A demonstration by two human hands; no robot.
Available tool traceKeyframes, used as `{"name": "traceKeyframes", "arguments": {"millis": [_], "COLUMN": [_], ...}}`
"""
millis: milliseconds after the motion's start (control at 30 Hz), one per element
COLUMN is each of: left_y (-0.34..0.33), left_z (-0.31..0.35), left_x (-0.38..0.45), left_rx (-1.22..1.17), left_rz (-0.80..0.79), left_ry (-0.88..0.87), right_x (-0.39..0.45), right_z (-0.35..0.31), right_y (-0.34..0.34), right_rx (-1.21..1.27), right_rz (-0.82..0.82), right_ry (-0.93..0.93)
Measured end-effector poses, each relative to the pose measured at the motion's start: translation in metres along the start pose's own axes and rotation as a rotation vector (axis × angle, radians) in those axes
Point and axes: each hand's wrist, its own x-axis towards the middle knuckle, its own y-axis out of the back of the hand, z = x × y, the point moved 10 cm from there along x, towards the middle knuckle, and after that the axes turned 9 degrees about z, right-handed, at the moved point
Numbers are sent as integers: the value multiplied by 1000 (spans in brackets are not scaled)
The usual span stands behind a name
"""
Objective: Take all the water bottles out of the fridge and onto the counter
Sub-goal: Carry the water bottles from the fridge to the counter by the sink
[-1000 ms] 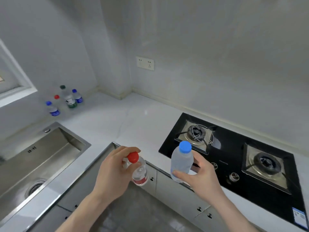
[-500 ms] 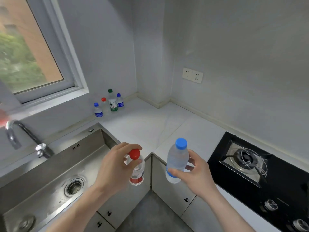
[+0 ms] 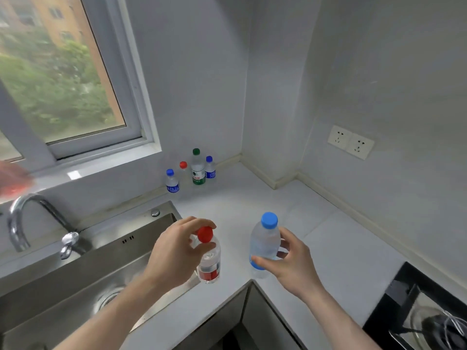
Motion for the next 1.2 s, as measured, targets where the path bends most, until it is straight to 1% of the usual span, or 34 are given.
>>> {"name": "traceKeyframes", "arguments": {"millis": [300, 533, 767, 900, 1033, 1200], "left_y": [-47, -78, -114, -131, -145, -162], "left_z": [-32, -59, -89, -103, -110, -108], "left_x": [106, 152, 183, 197, 216, 250], "left_rx": [104, 177, 227, 250, 274, 314], "left_rz": [23, -21, -94, -105, -112, -156], "left_ry": [104, 175, 224, 246, 232, 171], "right_x": [141, 208, 250, 268, 284, 308], "right_z": [38, 67, 95, 113, 132, 149], "right_y": [-30, -54, -83, -96, -104, -109], "right_rx": [-40, -101, -182, -253, -300, -320], "right_rz": [-115, -161, -179, -184, -178, -131], "right_ry": [-48, -102, -158, -186, -214, -258]}}
